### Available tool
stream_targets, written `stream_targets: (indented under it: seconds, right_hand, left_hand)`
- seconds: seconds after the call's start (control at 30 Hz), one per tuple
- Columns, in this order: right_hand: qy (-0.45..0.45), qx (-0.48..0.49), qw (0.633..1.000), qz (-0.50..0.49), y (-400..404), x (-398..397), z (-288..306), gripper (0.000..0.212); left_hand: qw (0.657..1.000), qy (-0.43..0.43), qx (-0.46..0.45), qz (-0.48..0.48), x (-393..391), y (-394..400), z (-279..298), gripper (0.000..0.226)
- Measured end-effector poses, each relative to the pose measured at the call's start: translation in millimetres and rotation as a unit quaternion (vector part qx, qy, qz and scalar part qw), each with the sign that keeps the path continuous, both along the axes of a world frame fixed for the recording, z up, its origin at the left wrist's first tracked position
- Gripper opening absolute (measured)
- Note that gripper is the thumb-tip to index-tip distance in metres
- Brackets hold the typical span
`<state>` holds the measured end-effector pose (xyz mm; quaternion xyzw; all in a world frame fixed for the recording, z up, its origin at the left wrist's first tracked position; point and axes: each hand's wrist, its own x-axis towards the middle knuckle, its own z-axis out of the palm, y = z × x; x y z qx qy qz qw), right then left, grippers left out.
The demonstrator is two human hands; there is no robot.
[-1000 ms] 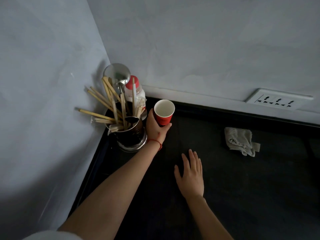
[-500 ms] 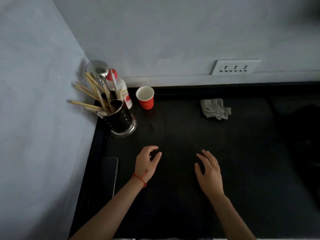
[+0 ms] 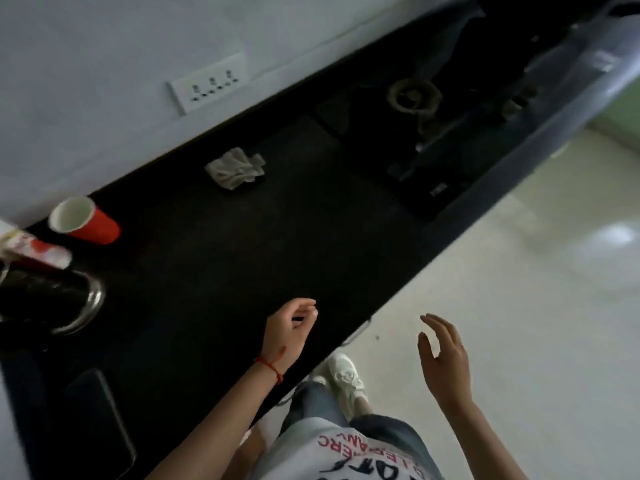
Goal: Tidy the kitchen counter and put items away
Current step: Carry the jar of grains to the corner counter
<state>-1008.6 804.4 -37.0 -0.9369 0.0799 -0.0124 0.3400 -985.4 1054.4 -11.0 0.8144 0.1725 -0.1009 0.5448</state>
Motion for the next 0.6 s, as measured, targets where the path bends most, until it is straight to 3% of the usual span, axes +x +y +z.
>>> stream_targets:
  seconds: [0.13,0.3,0.6]
  right_hand:
    - [0.056,0.018,0.991,-0.121,-58,-51,-22,0.030]
    - [0.123,0.059,0.951,-0.279,-122,-103,-45,0.031]
    - [0.207,0.126,0.878,-0.413,-258,-176,-64,0.036]
  left_hand:
    - [0.988,0.007,0.005,-0.151,10,-62,-4,0.020]
    - [0.957,0.030,0.032,-0.288,15,-141,-9,0.022]
    - [0.916,0.119,0.078,-0.376,26,-305,-51,0.006]
